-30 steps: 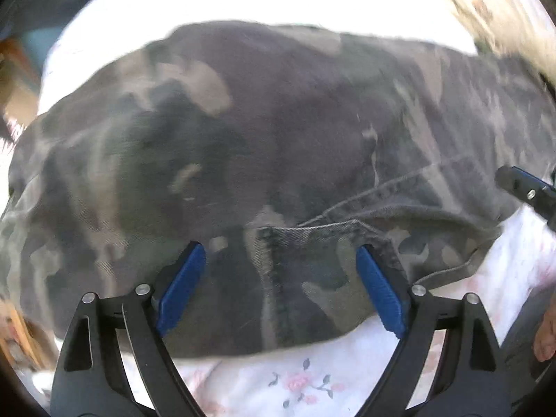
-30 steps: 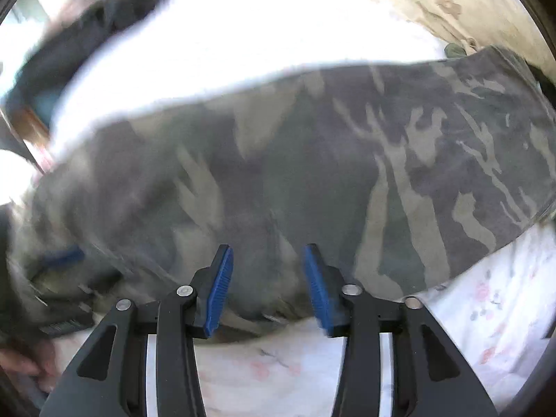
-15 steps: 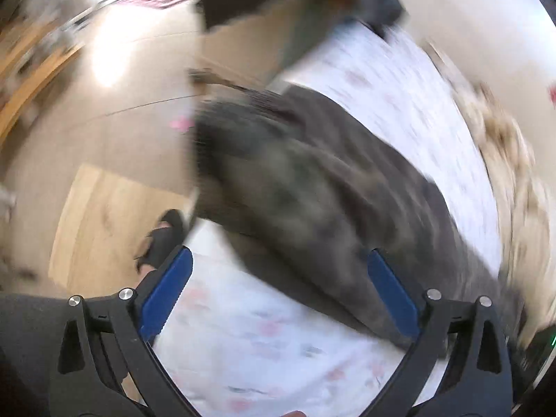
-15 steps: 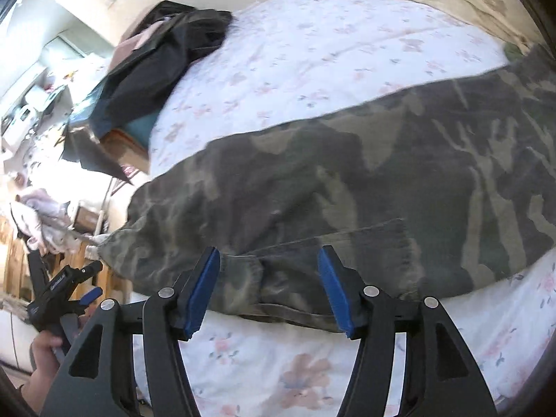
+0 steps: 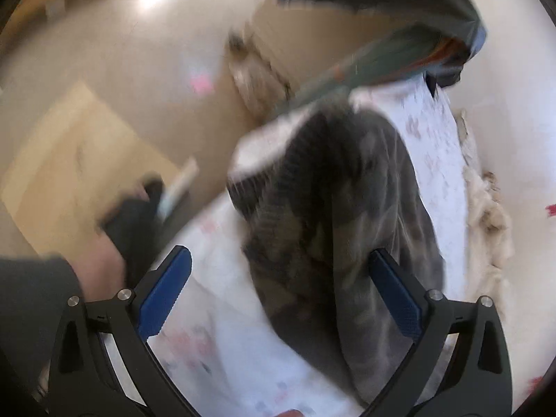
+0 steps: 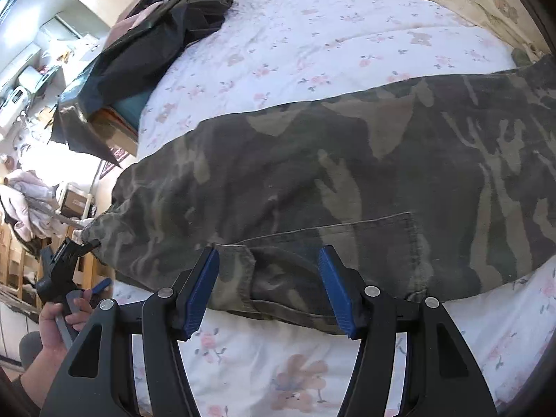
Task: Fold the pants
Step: 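Grasp the ribbed elastic cuff with the left gripper and lift it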
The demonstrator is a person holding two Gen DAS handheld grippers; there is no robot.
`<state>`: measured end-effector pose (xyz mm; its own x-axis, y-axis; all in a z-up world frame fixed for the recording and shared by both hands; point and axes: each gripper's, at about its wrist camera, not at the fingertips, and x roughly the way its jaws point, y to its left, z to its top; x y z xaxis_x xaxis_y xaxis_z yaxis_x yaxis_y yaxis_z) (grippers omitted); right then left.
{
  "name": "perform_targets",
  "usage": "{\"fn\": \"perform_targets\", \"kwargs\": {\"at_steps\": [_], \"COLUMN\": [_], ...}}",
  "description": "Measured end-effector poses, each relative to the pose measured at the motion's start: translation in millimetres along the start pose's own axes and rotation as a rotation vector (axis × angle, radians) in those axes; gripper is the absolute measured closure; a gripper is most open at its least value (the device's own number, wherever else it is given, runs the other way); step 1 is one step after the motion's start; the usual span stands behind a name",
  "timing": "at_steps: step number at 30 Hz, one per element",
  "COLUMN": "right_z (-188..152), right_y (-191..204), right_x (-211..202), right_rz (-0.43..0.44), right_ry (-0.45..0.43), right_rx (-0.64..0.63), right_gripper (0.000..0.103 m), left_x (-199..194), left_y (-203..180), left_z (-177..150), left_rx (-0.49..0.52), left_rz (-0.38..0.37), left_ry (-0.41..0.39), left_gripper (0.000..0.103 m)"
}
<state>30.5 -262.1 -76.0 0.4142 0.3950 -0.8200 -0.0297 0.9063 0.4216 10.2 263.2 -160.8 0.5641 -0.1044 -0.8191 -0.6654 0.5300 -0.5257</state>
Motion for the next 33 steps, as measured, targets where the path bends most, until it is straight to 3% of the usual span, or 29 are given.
{"fn": "perform_targets", "kwargs": {"at_steps": [2,6,8,10,12,13,14,17,20,24,25,27,28,30,33], "right_z": [1,3,4,4,4,3,2,0,1,0,0,0,0,0,1], "right_y": [-5,-10,-9,-5,-1,0,1,2,1,-1,-1,-1,-1,-2,-2], "right_x": [0,5,11,15,17,18,19,22,23,23,24,24,23,22,23], "right_rz": [-0.001,0.000,0.007,0.000,-0.010,-0.017,-0.026,-0.048,-0.063,-0.086,-0.090,-0.096,-0.102,-0.111,-0.104], "right_ry": [-0.001,0.014,0.031,0.040,0.045,0.047,0.049,0.057,0.061,0.061,0.063,0.065,0.063,0.059,0.063], "right_rx": [0.020,0.047,0.049,0.033,0.013,0.004,-0.004,-0.017,-0.020,-0.024,-0.025,-0.030,-0.033,-0.037,-0.031], "right_gripper": [0.041,0.041,0.041,0.041,0.041,0.041,0.041,0.041,0.041,0.041,0.041,0.041,0.041,0.041,0.041], "left_x": [-9,-26,-19,-10,-14,-18,-20,-6,16,51,58,59,51,34,18], "left_y": [-1,0,8,28,42,42,38,23,14,15,19,20,11,-12,-34], "left_z": [5,18,20,20,15,13,12,11,7,9,9,9,10,8,6], "left_rx": [0.031,0.078,0.062,-0.071,-0.218,-0.252,-0.246,-0.221,-0.270,-0.298,-0.327,-0.337,-0.267,-0.122,0.020], "left_rz": [0.005,0.091,0.097,0.021,-0.109,-0.168,-0.178,-0.157,-0.165,-0.071,-0.085,-0.140,-0.098,-0.039,0.033], "left_ry": [-0.031,-0.053,-0.006,0.062,0.042,0.012,-0.004,0.030,0.076,0.086,0.099,0.087,0.058,-0.011,-0.058], "left_gripper": [0.003,0.003,0.003,0.003,0.002,0.002,0.001,0.000,0.000,0.000,0.001,0.042,0.045,0.064,0.077]}}
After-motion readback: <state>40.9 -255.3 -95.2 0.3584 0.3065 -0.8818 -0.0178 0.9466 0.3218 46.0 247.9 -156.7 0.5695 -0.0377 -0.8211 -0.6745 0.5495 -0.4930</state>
